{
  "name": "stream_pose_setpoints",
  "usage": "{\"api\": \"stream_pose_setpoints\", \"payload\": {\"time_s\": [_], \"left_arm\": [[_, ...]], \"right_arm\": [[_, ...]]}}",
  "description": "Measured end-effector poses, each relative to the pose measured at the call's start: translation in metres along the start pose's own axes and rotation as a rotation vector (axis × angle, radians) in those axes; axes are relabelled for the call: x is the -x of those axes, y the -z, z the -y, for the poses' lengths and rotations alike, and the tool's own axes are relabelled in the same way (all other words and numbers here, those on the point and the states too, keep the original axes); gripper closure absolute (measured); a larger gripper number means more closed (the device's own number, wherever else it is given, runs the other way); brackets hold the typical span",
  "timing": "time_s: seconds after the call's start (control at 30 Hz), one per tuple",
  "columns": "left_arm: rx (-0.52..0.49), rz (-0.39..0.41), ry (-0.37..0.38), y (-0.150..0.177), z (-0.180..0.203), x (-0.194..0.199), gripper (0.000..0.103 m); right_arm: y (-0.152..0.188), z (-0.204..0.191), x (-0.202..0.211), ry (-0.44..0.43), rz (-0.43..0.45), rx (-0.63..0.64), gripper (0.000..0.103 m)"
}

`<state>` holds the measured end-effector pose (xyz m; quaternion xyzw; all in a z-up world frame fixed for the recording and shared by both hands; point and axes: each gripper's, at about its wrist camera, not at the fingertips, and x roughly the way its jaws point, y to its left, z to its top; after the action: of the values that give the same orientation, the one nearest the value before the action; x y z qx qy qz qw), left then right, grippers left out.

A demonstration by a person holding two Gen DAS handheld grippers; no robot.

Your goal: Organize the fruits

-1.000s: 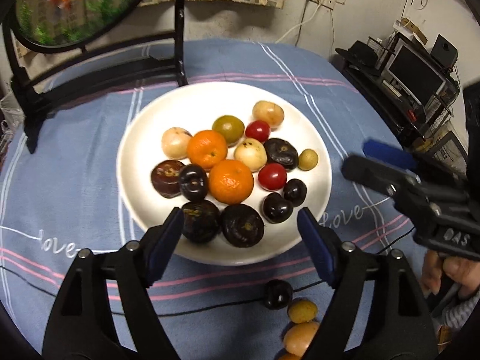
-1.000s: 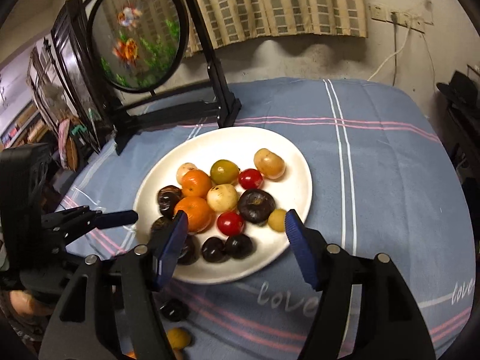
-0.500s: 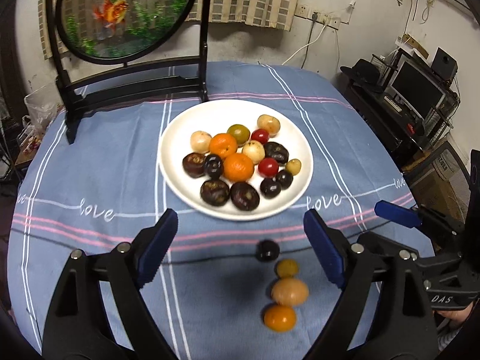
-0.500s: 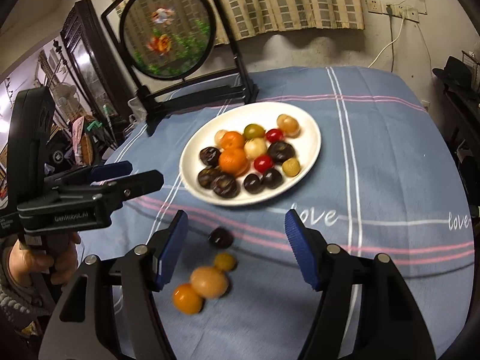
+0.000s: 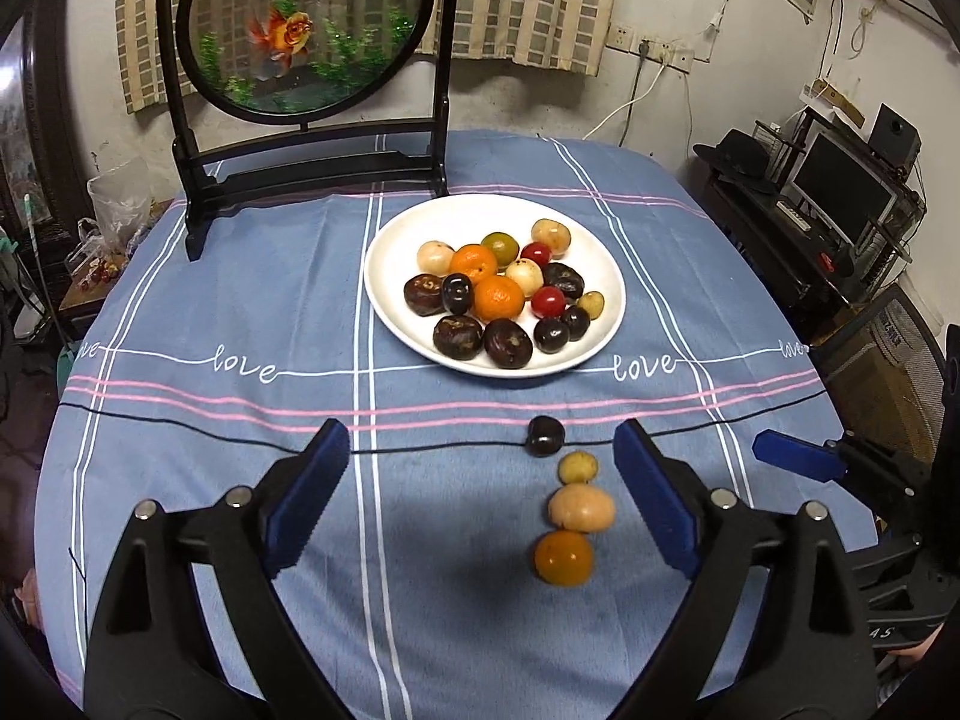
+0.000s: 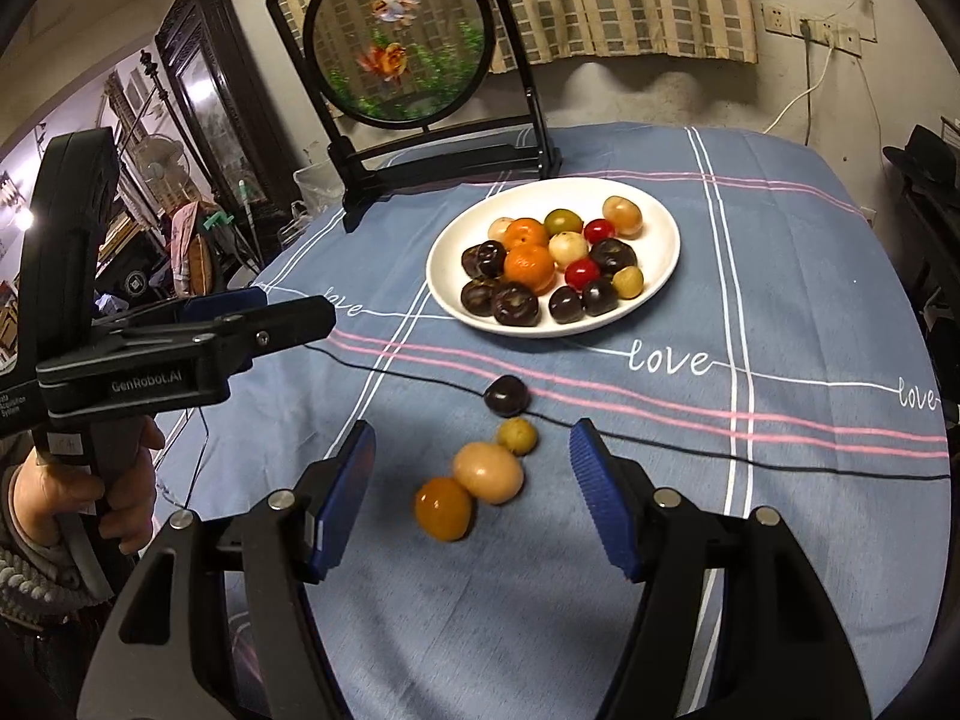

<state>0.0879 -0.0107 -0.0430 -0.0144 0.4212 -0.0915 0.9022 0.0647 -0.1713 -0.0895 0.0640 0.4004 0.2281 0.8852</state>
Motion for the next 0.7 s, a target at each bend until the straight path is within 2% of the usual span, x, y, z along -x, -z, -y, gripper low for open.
{"api": "stream_pose_setpoints", "payload": {"time_s": [0.2,0.33,0.57,0.7], "left_arm": [[-0.007,0.002,-0.008,0.011,0.004,0.009,0.010],[-0.011,-0.023,0.006,0.022,0.003,0.005,0.009],[-0.084,-0.130,0.089,0.068,0.012,-0.034,0.008],[-0.140,-0.140,0.123,0.084,0.024,-0.048,0.009]], "right_arm": [[0.006,-0.003,0.009,-0.002,0.009,0.002,0.035],[0.010,0.000,0.013,0.002,0.015,-0.004,0.035],[0.027,0.023,0.024,0.041,0.005,-0.072,0.030],[0.036,0.036,0.033,0.064,0.007,-0.106,0.029]]}}
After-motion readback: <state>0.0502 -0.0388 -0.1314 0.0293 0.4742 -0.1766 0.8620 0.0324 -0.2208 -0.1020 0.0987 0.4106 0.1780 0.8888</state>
